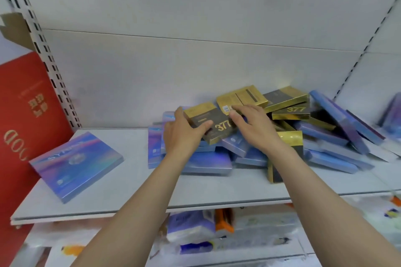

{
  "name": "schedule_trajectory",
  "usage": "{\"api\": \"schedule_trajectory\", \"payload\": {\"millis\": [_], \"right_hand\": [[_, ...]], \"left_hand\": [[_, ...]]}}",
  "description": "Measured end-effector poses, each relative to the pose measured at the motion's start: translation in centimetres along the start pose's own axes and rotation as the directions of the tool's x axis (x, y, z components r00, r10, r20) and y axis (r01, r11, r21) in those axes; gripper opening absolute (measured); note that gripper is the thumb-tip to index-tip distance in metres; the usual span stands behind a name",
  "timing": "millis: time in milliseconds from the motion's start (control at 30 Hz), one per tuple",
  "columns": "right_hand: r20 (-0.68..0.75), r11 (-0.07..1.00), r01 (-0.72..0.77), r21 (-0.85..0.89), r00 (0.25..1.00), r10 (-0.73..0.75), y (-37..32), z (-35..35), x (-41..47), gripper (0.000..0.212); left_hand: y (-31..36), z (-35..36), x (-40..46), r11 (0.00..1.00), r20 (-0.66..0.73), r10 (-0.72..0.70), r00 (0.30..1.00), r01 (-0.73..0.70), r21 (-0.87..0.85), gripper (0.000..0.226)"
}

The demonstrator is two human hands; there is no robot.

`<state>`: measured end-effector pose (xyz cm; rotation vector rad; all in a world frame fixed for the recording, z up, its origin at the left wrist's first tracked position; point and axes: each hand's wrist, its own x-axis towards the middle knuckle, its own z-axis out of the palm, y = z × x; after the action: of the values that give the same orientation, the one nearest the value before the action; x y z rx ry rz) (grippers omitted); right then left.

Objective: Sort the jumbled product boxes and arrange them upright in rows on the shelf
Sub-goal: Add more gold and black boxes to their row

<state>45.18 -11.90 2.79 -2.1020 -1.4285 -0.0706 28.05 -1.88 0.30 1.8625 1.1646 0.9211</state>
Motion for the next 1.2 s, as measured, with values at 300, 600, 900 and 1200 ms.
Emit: {"api": "schedule_trajectory", "payload": {"millis": [300, 600, 900, 1200], "right_hand": [[0.111, 0.960, -0.012, -0.280, 0.993, 0.045, -1.2, 0.8, 2.9, 0.057], [0.130, 0.980, 0.070, -0.189, 0.990, -0.045, -5.6, 3.2, 1.2, 0.075], [-0.344, 0.995, 0.078, -0.064, 0.934, -0.096, -7.5, 1.2, -2.1, 0.052], [-0.273, 0.792, -0.015, 0.611, 0.934, 0.229, -4.7, -2.9, -7.7, 0.066]], "left_hand": [[-1.1, -3.9, 1.0, 0.973, -0.083, 0.055, 0.995, -0.072, -0.221, 0.075], [-5.5, -9.2, -0.1, 0.967, -0.151, -0.051, 0.987, 0.011, -0.254, 0.043], [-7.3, -10.6, -2.5, 0.923, -0.129, -0.091, 0.988, 0.034, -0.384, 0.037], [-4.4, -6.8, -5.8, 0.857, 0.011, -0.016, 1.000, 0.019, -0.515, 0.039]]}}
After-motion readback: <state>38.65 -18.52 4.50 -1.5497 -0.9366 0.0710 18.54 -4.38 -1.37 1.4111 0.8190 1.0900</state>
